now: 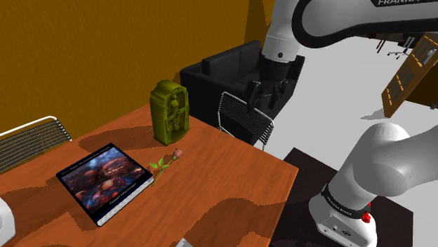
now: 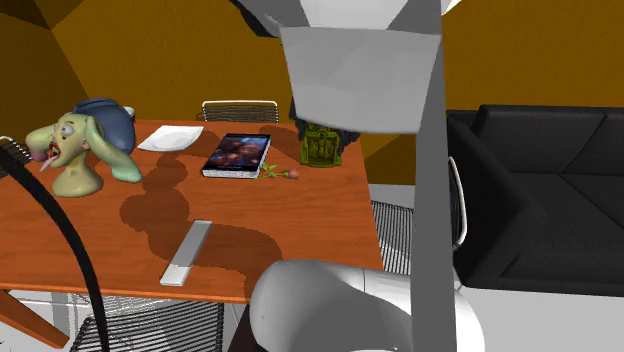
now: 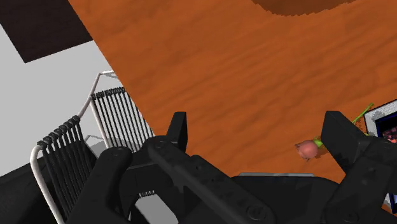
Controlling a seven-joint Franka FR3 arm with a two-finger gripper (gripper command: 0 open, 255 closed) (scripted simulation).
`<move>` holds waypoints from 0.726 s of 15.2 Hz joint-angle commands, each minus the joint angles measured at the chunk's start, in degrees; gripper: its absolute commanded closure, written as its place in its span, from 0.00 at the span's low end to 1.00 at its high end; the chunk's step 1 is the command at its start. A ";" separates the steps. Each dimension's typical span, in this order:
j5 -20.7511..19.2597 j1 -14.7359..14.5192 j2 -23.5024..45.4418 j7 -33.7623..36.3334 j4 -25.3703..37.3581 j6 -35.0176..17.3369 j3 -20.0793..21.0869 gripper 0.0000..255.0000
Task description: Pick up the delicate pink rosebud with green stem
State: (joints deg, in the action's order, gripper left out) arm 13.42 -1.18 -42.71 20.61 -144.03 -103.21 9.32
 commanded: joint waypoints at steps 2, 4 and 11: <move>2.86 -0.10 2.52 5.08 -2.06 -6.12 3.32 0.00; 4.55 -0.05 5.25 8.26 -2.77 -10.55 5.63 0.00; 8.05 1.18 18.17 19.66 -2.01 -26.43 13.79 0.00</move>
State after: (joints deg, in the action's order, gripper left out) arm 21.09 -0.21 -26.87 38.24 -146.37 -126.88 21.70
